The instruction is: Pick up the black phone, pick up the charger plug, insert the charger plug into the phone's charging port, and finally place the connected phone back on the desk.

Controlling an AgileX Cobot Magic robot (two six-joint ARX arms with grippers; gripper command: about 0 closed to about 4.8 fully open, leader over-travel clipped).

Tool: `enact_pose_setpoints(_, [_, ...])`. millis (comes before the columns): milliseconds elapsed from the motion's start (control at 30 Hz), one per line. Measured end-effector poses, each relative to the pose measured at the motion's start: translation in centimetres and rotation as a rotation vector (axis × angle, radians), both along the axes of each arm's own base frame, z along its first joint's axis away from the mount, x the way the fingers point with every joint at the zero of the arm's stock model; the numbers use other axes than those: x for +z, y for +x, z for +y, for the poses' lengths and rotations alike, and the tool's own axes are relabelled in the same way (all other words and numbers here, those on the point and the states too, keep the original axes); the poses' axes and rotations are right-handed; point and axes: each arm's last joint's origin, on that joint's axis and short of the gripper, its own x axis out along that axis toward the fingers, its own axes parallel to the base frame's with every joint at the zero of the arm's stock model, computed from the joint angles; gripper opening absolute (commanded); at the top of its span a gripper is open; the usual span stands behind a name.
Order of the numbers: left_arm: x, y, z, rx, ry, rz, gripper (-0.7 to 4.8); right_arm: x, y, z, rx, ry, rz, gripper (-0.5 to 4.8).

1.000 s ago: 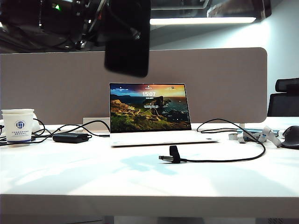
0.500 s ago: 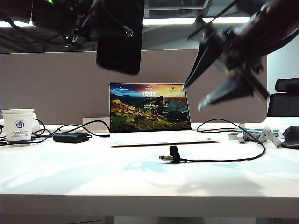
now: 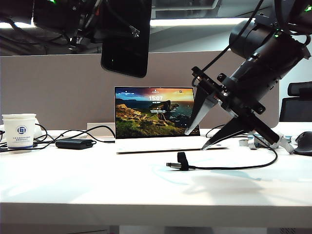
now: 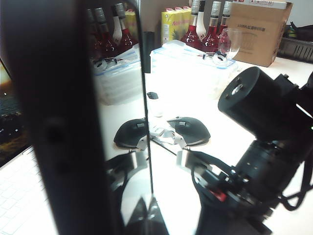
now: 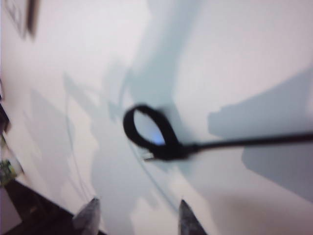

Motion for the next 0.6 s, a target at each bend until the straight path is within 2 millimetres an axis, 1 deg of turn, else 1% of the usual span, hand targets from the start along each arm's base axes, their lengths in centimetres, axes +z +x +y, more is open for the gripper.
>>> enact_pose_setpoints(67, [0.0, 0.0, 0.0, -0.005, 0.0, 0.0, -0.07, 0.2, 0.4, 0.0, -0.03, -0.015, -0.054, 2.02])
enact_pose_setpoints(133, [0.0, 0.0, 0.0, -0.007, 0.0, 0.001, -0.07, 0.3, 0.5, 0.0, -0.024, -0.044, -0.098, 2.02])
enact_pose_setpoints(233, [0.0, 0.0, 0.0, -0.007, 0.0, 0.001, -0.07, 0.0, 0.6, -0.8, -0.018, -0.095, -0.101, 2.02])
enact_pose_setpoints(333, [0.0, 0.0, 0.0, -0.008, 0.0, 0.001, -0.07, -0.3, 0.9, -3.1, -0.039, -0.14, -0.069, 2.02])
enact_pose_setpoints(367, [0.0, 0.0, 0.0, -0.01, 0.0, 0.001, -0.07, -0.1, 1.1, -4.6, -0.064, -0.159, -0.071, 2.02])
enact_pose_setpoints(400, [0.0, 0.0, 0.0, -0.012, 0.0, 0.001, -0.07, 0.0, 1.2, -5.2, -0.078, -0.167, -0.079, 2.02])
enact_pose_setpoints(433, [0.0, -0.1, -0.1, -0.022, -0.001, 0.001, -0.07, 0.5, 1.4, -6.5, -0.11, -0.187, -0.105, 2.02])
enact_pose_setpoints(500, [0.0, -0.1, -0.1, -0.028, -0.001, 0.001, -0.07, 1.2, 1.6, -8.2, -0.154, -0.233, -0.152, 2.02])
enact_pose_setpoints(566, [0.0, -0.1, -0.1, -0.029, -0.001, 0.001, -0.07, 1.1, 1.8, -9.2, -0.165, -0.286, -0.175, 2.02])
enact_pose_setpoints(600, [0.0, -0.1, -0.1, -0.03, -0.001, 0.001, -0.07, 1.0, 1.8, -9.4, -0.164, -0.313, -0.18, 2.02])
